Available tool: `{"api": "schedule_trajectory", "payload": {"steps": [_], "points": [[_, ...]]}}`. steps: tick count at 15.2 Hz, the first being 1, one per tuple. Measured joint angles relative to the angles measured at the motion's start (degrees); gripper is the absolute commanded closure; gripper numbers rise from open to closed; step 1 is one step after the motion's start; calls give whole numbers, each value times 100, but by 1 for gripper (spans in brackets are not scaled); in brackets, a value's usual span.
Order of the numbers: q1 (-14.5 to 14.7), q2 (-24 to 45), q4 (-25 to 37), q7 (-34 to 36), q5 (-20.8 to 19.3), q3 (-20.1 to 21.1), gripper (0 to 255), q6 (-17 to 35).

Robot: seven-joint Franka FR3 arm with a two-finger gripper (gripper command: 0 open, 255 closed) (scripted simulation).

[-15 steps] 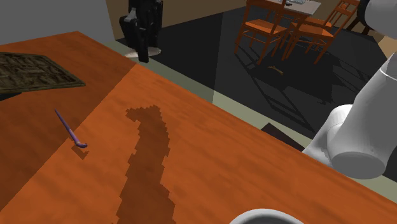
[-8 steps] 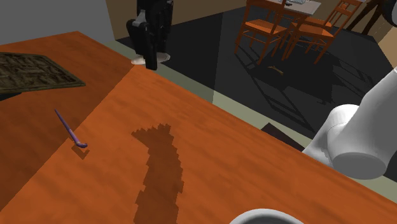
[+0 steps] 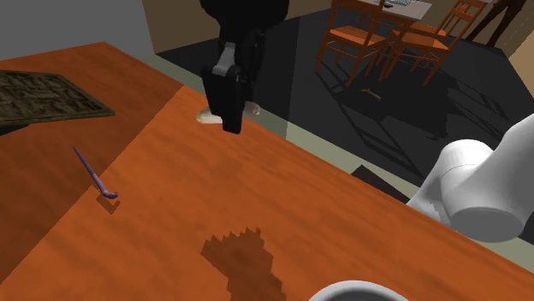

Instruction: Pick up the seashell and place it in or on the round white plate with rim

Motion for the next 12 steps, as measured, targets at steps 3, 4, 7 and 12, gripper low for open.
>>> {"api": "schedule_trajectory", "payload": {"steps": [3,4,7,12], "points": [[129,-336,-264,204,194,100,255,-35],[191,-432,-298,327,257,172,255,-88],[339,-766,-523,539,461,272,255,-150],[591,-1047,-620,1122,728,648,255,-277]]}}
